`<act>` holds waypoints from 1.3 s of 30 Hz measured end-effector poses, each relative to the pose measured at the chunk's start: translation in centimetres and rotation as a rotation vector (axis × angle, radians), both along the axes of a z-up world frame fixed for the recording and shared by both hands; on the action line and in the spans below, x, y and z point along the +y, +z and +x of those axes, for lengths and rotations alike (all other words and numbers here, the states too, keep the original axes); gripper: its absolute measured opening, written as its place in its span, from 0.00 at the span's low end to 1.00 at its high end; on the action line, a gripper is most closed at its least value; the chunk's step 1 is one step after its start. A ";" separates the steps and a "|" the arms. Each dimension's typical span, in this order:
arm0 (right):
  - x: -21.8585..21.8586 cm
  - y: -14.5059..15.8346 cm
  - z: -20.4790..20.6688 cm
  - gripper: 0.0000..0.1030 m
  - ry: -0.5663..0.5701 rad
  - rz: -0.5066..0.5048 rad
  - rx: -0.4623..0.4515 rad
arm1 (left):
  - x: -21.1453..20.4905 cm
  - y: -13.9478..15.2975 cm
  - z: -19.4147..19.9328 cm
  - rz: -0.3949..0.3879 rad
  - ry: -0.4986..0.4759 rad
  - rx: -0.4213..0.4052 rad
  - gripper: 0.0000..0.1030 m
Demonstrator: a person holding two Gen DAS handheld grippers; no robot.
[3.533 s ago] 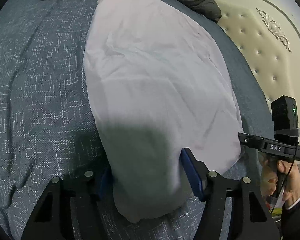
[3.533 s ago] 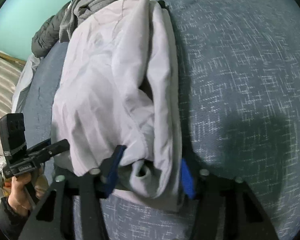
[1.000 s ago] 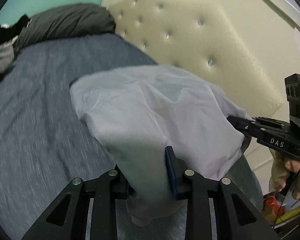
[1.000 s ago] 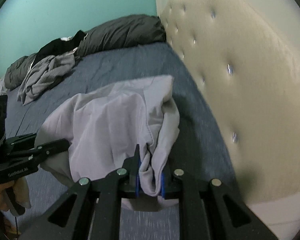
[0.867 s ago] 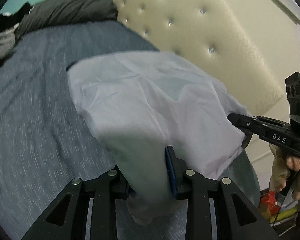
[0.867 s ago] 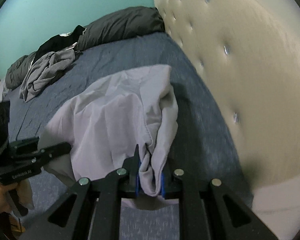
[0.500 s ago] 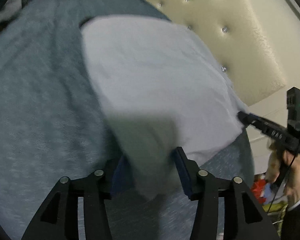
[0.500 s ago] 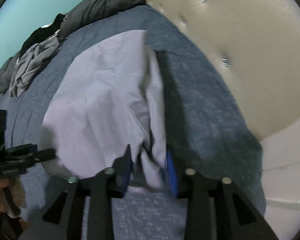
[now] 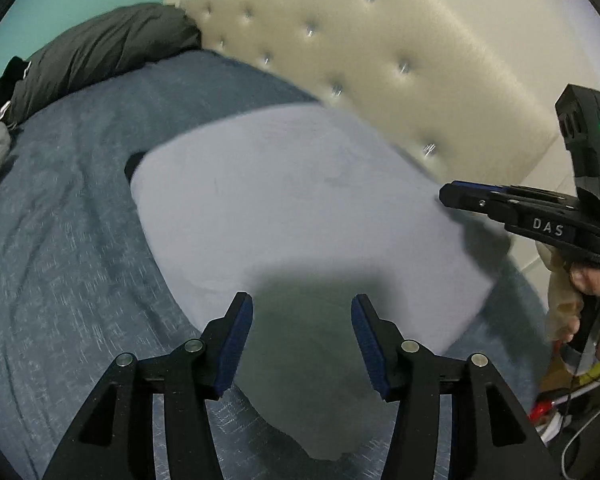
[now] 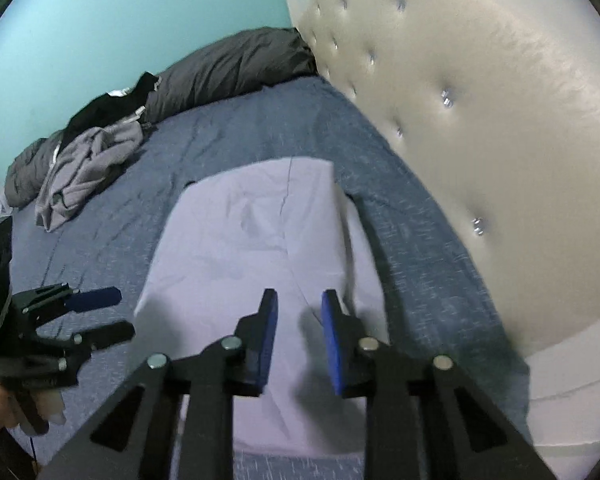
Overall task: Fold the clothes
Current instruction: 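Lower the bundle onto the bed and open both tools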
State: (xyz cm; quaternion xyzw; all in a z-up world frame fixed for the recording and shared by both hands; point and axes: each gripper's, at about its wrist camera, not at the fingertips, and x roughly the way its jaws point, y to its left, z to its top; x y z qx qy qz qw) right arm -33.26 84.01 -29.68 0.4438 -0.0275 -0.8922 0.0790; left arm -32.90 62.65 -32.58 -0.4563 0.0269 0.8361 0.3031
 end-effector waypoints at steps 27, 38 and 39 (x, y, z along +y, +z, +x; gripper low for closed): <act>2.1 -8.0 5.5 0.00 -0.243 -0.041 -0.046 | 1.7 -4.2 0.9 -0.066 0.049 -0.071 0.53; 1.0 -1.1 9.9 0.01 -0.257 -0.076 0.079 | 0.2 2.8 3.5 -0.007 0.092 0.028 0.65; 0.9 -0.5 10.2 0.01 -0.262 -0.079 0.087 | 0.0 3.6 3.6 -0.002 0.092 0.039 0.66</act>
